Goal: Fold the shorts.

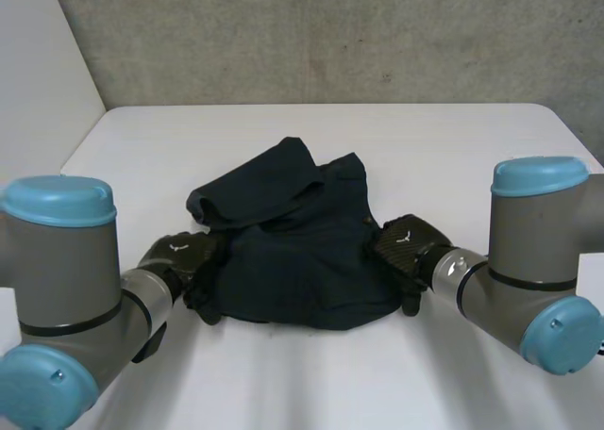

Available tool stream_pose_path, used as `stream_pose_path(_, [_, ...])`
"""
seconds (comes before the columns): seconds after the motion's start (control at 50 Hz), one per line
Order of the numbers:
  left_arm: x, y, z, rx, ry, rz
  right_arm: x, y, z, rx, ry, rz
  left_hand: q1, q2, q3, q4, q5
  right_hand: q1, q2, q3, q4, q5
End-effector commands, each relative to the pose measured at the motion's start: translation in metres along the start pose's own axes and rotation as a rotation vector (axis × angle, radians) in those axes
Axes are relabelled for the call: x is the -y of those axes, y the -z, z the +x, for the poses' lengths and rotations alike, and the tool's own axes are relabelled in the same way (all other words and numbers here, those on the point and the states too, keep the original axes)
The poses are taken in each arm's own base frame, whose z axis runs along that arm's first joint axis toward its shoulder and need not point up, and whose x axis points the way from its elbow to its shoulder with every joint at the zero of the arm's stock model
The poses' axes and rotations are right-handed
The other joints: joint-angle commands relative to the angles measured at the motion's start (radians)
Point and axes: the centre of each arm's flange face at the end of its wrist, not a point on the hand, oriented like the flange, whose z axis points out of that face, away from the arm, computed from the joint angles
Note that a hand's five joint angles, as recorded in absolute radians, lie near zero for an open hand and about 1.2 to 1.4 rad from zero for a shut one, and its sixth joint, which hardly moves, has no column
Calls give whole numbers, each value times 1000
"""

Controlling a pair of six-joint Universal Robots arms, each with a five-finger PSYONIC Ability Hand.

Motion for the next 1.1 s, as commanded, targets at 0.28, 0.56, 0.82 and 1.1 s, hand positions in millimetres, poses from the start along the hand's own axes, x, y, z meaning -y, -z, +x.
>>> stream_pose_path(0.28, [16, -6, 3, -4, -26, 107, 26, 5, 27, -139, -5, 155, 927, 919, 912, 924, 926, 1095, 1050, 1043, 1048, 1038])
stream_pose_path(0.56, [96, 67, -8, 100, -419, 375, 110, 105, 52, -192, 14, 238, 927, 919, 912, 924, 926, 1095, 1050, 1043, 1048, 1038])
stream_pose_path(0.82, [52, 4, -21, 95, -423, 150, 88, 41, 38, -154, -120, 113, 235, 227, 220, 231, 234, 1095, 1050, 1043, 1048, 1038])
stream_pose_path(1.1, [46, 21, -22, 72, -187, 148, 78, 13, 31, -141, -310, 90, 176, 168, 161, 172, 174, 1095, 1050, 1043, 1048, 1038])
